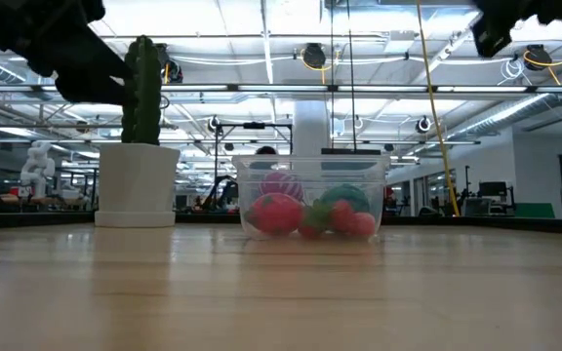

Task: Pick and placing Produce into tupperware
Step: Return to Home Position

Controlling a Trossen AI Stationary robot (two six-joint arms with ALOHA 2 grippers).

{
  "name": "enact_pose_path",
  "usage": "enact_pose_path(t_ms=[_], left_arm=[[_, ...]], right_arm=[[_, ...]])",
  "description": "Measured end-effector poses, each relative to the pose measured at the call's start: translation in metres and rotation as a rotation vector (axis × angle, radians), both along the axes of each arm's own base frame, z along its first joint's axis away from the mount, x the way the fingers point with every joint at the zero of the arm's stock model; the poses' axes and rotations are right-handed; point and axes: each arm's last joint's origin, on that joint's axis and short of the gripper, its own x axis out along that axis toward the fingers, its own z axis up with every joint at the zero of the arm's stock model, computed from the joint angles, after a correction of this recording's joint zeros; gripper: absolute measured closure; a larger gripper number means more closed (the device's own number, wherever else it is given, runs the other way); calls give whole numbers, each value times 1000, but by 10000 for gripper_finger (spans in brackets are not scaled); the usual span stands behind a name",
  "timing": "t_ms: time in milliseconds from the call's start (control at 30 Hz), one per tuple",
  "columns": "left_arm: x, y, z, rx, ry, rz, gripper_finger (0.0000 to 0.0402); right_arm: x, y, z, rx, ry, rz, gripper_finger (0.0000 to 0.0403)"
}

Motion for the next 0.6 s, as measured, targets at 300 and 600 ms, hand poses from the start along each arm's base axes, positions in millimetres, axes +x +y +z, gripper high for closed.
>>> enact_pose_path(t_ms=[300, 600], left_arm=[[-38, 12, -9, -56, -241, -128, 52], [-57, 23, -16, -73, -350, -116, 52]], right_arm=[[-15, 2, -10, 56, -259, 159, 179], [-24, 0, -22, 100, -400, 169, 179]])
